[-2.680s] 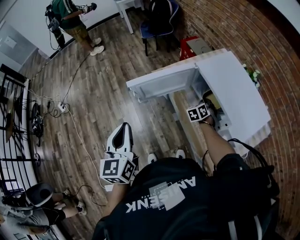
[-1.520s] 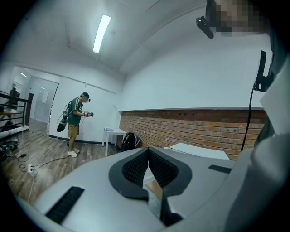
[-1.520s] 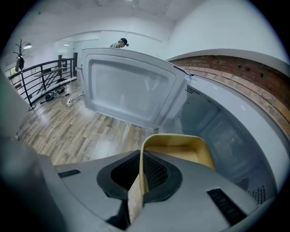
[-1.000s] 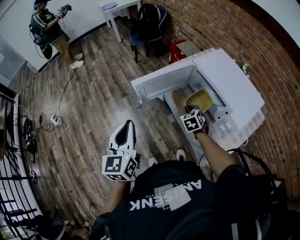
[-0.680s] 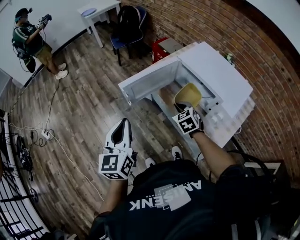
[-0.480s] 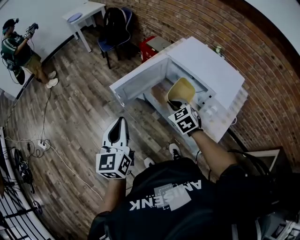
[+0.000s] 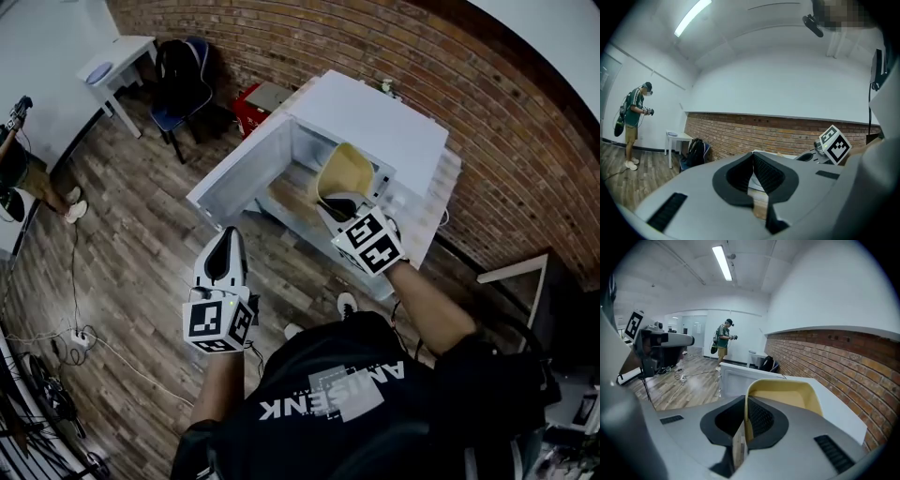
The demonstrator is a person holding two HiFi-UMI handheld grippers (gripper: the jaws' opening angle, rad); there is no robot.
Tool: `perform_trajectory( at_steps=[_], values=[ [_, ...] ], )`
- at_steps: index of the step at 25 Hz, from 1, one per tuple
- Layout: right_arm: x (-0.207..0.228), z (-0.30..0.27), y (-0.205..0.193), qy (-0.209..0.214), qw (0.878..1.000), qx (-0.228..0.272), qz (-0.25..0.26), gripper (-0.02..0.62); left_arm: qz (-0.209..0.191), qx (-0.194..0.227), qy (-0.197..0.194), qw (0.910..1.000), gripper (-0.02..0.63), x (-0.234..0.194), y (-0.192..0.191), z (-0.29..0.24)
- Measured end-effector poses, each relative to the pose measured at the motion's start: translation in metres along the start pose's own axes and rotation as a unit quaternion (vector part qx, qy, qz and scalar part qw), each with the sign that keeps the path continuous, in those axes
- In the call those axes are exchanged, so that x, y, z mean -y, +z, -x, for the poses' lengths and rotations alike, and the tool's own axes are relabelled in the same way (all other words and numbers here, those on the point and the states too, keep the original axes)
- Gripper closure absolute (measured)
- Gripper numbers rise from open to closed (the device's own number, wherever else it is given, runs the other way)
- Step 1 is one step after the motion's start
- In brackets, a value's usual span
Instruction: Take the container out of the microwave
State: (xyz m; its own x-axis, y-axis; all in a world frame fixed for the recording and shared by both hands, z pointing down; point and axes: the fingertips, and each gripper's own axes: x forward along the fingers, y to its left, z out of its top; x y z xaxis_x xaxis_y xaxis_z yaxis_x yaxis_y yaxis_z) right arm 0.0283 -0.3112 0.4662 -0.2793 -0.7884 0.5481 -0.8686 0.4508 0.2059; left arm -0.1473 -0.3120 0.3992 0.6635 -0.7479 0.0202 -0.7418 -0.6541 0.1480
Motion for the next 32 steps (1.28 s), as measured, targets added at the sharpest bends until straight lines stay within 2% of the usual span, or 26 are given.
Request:
perform_trajectory(
  at_steps=[9, 19, 26, 29, 32],
  values=[
    [0.042, 0.062, 0.021, -0.027, 0.998, 0.057, -0.01, 0.546, -0.022, 0.006, -0.02, 0.9995, 0.594, 0.038, 0.016, -0.033],
    [0.099, 0.116, 0.017, -0.065, 0.992, 0.107, -0.033, 0.546, -0.035, 0.01, -0.025, 0.999, 0.594, 0.086, 0.026, -0.064],
    [0.135, 0.144, 0.005, -0.084, 0.988, 0.124, -0.036, 0.546, -0.06, 0.011, -0.031, 0.9976, 0.594, 0.12, 0.032, -0.086],
    [0.151, 0.155, 0.001, -0.098, 0.984, 0.14, -0.048, 0.546, -0.072, 0.016, -0.024, 0.997, 0.594, 0.129, 0.034, -0.093],
    [0.164, 0.165, -0.001, -0.113, 0.98, 0.154, -0.058, 0.546, -0.066, 0.027, -0.004, 0.9974, 0.594, 0.125, 0.039, -0.096]
  ],
)
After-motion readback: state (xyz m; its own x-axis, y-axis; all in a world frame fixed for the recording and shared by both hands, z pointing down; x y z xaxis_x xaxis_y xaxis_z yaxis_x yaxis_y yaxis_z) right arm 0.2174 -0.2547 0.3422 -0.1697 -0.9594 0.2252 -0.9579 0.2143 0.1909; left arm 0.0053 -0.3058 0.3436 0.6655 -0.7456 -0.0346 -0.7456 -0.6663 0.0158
